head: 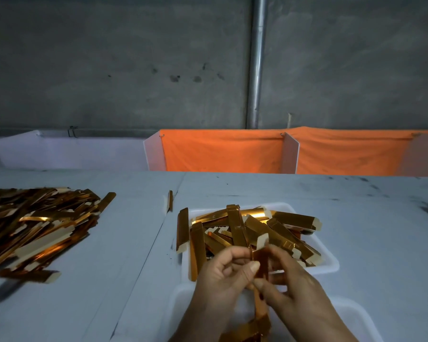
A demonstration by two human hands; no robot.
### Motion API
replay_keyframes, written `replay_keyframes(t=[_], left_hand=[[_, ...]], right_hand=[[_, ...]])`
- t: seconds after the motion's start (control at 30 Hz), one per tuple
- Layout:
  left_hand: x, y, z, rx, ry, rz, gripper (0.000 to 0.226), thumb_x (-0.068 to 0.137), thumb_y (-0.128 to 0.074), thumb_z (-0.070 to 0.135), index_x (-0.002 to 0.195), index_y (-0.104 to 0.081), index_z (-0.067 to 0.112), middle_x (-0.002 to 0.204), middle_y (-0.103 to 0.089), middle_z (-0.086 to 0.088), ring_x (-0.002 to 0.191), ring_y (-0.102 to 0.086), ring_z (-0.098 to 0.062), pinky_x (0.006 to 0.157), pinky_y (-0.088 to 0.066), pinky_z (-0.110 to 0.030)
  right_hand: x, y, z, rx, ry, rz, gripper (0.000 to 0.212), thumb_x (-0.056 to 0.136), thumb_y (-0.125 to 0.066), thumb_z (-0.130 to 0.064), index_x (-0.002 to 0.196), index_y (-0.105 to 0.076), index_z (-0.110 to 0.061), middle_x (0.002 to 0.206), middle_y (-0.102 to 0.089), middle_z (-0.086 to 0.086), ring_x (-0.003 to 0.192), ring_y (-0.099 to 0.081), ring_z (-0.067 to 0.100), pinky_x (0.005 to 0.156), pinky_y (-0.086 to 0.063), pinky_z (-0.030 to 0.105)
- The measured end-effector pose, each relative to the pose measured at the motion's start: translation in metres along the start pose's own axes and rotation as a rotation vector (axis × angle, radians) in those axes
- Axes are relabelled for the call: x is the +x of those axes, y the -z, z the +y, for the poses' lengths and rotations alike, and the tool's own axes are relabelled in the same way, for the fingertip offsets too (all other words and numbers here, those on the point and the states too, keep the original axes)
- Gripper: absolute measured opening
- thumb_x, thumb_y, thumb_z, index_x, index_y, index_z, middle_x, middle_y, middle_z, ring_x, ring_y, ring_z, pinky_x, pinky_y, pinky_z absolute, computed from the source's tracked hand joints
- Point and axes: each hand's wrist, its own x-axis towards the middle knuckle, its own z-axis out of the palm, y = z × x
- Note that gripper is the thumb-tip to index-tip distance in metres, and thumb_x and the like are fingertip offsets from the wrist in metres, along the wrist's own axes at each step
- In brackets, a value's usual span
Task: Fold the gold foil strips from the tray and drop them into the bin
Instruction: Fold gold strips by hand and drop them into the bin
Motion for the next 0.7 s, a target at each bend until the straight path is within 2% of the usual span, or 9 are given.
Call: replay_keyframes(t=[0.07,0.1,0.2,0.27,0.4,0.5,0.63,0.7], left_hand=[[0.0,0.0,0.0,0.001,-0.043,0.012,0.013,0.075,-0.073,0.023,0.087,-0.071,0.028,0.075,-0.069,0.001,0.069,-0.065,-0.008,0.064,-0.05,-0.018],[0.0,0.0,0.0,0.002,-0.056,0.009,0.013,0.075,-0.071,0.021,0.087,-0.071,0.027,0.074,-0.069,0.0,0.068,-0.065,-0.009,0.063,-0.05,-0.019],[0.001,0.0,0.0,-0.024,-0.069,-0.024,0.012,0.076,-0.07,0.018,0.087,-0.069,0.023,0.078,-0.071,-0.005,0.072,-0.067,-0.012,0.064,-0.051,-0.02],[0.002,0.0,-0.001,-0.044,-0.058,-0.016,0.013,0.075,-0.072,0.018,0.088,-0.07,0.021,0.085,-0.071,-0.008,0.08,-0.069,-0.019,0.068,-0.053,-0.022],[0.003,0.001,-0.006,-0.025,0.002,-0.016,0.035,0.069,-0.075,0.022,0.102,-0.064,0.019,0.096,-0.072,0.0,0.095,-0.068,-0.015,0.074,-0.053,-0.021],[0.002,0.003,-0.007,-0.041,0.082,-0.083,0.048,0.068,-0.076,0.023,0.113,-0.06,0.017,0.106,-0.07,0.006,0.104,-0.065,-0.011,0.08,-0.052,-0.02],[0.003,0.008,-0.006,-0.077,0.145,-0.166,0.048,0.074,-0.074,0.021,0.119,-0.059,0.017,0.112,-0.07,-0.001,0.108,-0.064,-0.017,0.084,-0.052,-0.025],[0.003,0.009,-0.006,-0.056,0.171,-0.193,0.046,0.074,-0.074,0.023,0.118,-0.061,0.017,0.111,-0.07,-0.003,0.107,-0.065,-0.018,0.086,-0.052,-0.028]], right_hand=[[0.001,0.002,0.001,-0.032,0.042,0.04,0.054,0.084,-0.068,-0.042,0.128,-0.038,-0.047,0.105,-0.051,-0.025,0.09,-0.057,-0.008,0.07,-0.046,0.005],[0.001,0.003,0.004,-0.025,0.054,0.038,0.048,0.082,-0.07,-0.042,0.121,-0.042,-0.049,0.101,-0.053,-0.024,0.088,-0.057,-0.01,0.068,-0.045,0.003],[0.0,0.007,0.009,0.103,0.045,-0.035,0.039,0.08,-0.073,-0.037,0.106,-0.052,-0.055,0.096,-0.062,-0.02,0.091,-0.053,-0.019,0.07,-0.048,0.005],[-0.001,0.009,0.009,0.218,0.006,-0.107,0.038,0.078,-0.076,-0.032,0.102,-0.057,-0.052,0.096,-0.066,-0.015,0.09,-0.059,-0.013,0.074,-0.054,0.014],[-0.002,0.005,0.009,0.163,-0.012,-0.089,0.034,0.078,-0.076,-0.031,0.101,-0.057,-0.049,0.094,-0.067,-0.014,0.088,-0.062,-0.006,0.076,-0.053,0.013],[-0.001,0.005,0.01,0.171,-0.035,-0.065,0.035,0.078,-0.076,-0.034,0.104,-0.058,-0.048,0.089,-0.069,-0.015,0.088,-0.064,-0.003,0.083,-0.054,0.022],[-0.002,0.004,0.01,0.238,-0.061,-0.095,0.039,0.076,-0.078,-0.029,0.105,-0.057,-0.045,0.087,-0.069,-0.024,0.084,-0.067,-0.002,0.085,-0.056,0.027],[-0.003,0.004,0.01,0.3,-0.071,-0.103,0.041,0.076,-0.079,-0.023,0.106,-0.056,-0.04,0.087,-0.071,-0.02,0.085,-0.068,0.002,0.087,-0.056,0.033]])
